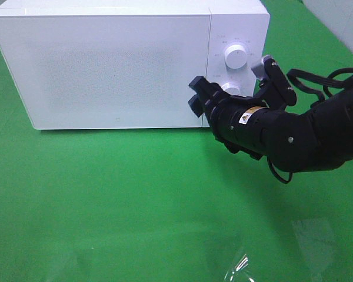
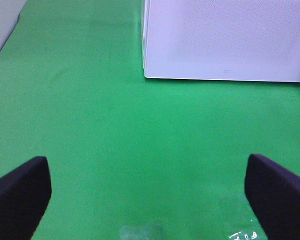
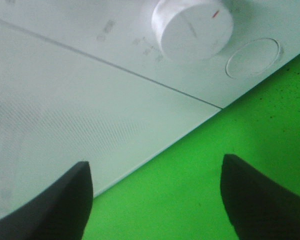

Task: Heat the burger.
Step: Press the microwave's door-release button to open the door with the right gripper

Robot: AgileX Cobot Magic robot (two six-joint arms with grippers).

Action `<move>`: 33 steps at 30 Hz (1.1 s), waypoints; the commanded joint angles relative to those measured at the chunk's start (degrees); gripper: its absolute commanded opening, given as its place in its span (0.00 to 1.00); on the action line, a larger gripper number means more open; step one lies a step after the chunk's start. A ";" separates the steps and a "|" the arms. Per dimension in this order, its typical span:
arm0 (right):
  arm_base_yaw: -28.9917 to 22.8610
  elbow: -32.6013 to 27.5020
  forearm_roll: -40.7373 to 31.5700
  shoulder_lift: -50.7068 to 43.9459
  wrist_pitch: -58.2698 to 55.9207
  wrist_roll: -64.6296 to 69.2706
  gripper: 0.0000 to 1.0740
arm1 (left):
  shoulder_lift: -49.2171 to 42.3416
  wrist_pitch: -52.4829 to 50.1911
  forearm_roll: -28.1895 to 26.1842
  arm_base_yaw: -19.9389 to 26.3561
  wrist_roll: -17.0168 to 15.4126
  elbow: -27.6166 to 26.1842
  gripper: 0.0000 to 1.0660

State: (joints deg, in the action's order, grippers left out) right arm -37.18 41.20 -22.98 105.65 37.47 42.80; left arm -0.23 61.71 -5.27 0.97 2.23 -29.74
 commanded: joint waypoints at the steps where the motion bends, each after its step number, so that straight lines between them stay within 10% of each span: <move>1: 0.23 -0.11 2.58 -3.90 -9.45 -12.43 0.65 | -0.97 -0.52 -0.46 0.11 -0.23 0.17 0.91; 11: 0.34 -0.11 8.71 -11.75 -29.16 -34.43 0.65 | -0.97 -0.52 -0.46 0.11 -0.23 0.17 0.91; 33: 0.34 -0.11 22.98 -35.29 -65.83 -35.29 0.65 | -0.97 -0.52 -0.46 0.11 -0.23 0.17 0.91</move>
State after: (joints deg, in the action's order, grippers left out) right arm -37.18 41.08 -0.80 70.99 -26.70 8.08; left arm -0.23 61.71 -5.27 0.97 2.23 -29.74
